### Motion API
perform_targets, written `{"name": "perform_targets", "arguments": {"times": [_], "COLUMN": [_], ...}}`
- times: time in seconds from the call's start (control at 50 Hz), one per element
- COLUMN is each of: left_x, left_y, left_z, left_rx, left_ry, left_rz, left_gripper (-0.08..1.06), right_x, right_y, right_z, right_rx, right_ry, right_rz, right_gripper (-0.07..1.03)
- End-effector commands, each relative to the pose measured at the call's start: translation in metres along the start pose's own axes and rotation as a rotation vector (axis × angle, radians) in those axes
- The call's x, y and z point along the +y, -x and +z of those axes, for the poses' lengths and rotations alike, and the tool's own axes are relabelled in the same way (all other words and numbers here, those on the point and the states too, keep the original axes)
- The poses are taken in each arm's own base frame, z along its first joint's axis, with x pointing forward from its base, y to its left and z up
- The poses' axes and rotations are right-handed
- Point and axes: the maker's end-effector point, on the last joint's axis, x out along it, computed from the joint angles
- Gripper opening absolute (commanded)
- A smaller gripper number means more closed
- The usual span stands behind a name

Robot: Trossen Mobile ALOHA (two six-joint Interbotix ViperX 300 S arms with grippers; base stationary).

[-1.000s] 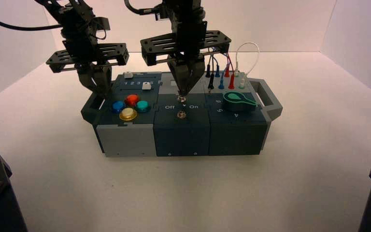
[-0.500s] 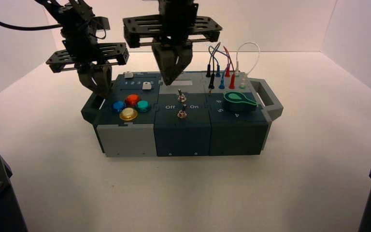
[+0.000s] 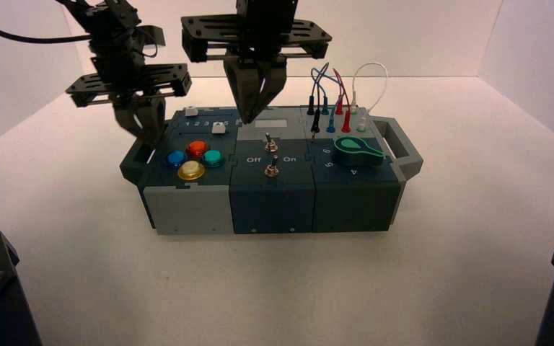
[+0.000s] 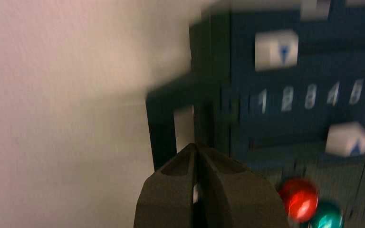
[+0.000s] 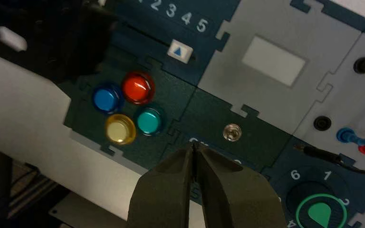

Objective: Flip the top switch off with the right gripper.

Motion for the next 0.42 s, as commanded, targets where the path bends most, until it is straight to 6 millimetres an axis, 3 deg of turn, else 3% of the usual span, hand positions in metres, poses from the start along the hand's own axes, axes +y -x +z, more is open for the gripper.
{"name": "perform_targets", "arguments": {"times": [0.02, 0.42], "left_x": [-0.0084, -0.0098], "left_y": [0.0165, 0.0205], "left_z": [0.0083, 0.0103], "left_rx": [-0.048, -0.041], "left_ry": [-0.027, -0.03], "left_rz": [-0.017, -0.018], "left_gripper": [-0.03, -0.03], "right_x": [0.0023, -0.0027], "right_y": [0.0156, 0.0152], "right_z": [0.0056, 0.0002], "right_rx": [-0.04, -0.037], "right_ry": [0.004, 0.016], "right_rz": [0.019, 0.006], "right_gripper": [-0.02, -0.02]}}
